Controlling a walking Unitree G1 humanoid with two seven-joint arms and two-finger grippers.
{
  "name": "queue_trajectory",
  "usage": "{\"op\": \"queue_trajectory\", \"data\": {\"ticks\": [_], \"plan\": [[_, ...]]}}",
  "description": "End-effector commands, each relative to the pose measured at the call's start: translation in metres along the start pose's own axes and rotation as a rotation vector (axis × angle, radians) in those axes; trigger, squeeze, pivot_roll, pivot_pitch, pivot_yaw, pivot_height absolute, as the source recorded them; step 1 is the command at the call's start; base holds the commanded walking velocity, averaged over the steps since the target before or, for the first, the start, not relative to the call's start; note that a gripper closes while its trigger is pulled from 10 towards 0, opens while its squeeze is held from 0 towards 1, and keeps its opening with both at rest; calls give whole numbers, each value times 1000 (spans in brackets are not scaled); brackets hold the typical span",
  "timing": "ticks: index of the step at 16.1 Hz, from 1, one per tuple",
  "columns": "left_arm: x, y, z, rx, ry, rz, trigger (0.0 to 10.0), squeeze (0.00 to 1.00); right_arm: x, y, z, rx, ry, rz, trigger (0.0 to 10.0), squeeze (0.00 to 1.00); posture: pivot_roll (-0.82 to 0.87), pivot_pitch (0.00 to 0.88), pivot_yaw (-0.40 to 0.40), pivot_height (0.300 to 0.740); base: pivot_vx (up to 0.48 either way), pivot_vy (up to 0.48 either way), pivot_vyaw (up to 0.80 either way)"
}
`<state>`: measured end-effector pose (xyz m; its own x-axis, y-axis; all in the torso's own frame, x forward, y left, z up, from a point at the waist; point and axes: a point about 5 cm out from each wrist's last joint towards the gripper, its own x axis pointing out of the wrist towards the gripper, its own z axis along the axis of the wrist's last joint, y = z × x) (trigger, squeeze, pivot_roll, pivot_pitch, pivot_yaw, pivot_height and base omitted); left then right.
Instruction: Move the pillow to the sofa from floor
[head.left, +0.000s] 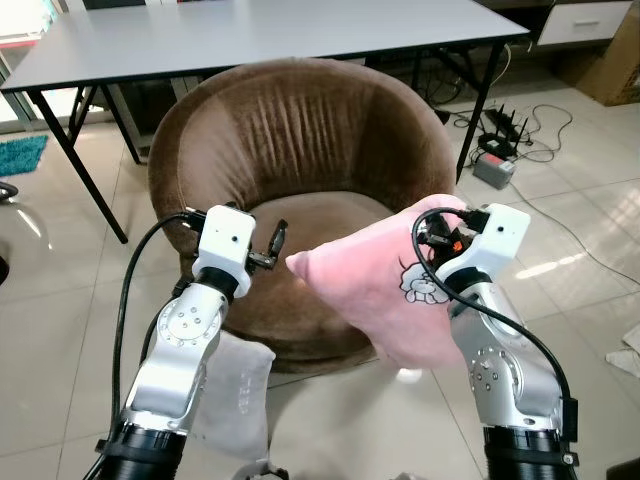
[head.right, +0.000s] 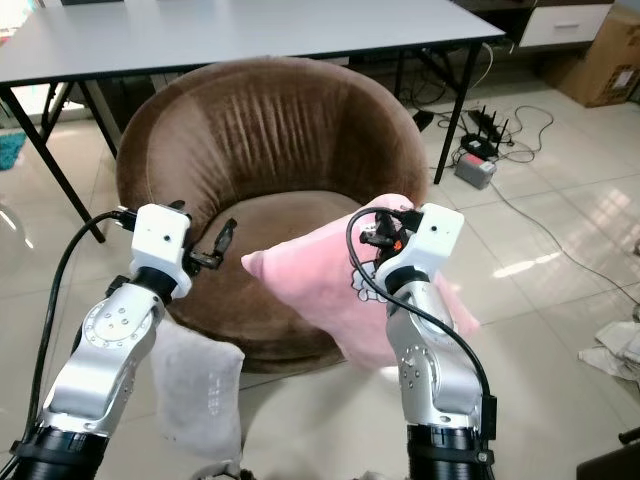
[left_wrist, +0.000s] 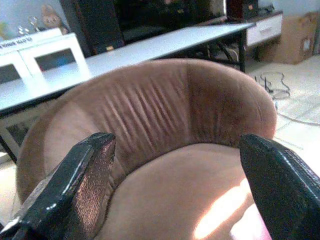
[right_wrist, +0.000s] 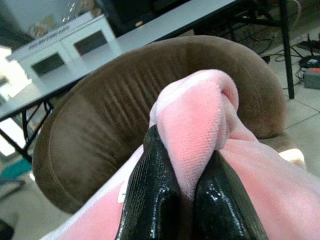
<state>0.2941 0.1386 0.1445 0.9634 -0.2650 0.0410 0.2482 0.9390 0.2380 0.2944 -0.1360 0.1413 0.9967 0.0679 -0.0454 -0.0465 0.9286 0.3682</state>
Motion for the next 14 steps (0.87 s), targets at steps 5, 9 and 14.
{"op": "queue_trajectory", "data": {"ticks": [5,9,14], "plan": [[-2,16,6,36,7,24,10000,0,9,16,-5,-35,17,100,10000,0,82,0,84,740,0,-169,800],[0,16,0,20,19,46,10000,0,11,13,-7,-84,39,78,10000,0,48,0,57,740,0,-292,172],[-2,13,-6,-5,38,78,10000,0,11,11,-9,-183,44,78,10000,0,36,0,27,740,0,-441,0]]}}
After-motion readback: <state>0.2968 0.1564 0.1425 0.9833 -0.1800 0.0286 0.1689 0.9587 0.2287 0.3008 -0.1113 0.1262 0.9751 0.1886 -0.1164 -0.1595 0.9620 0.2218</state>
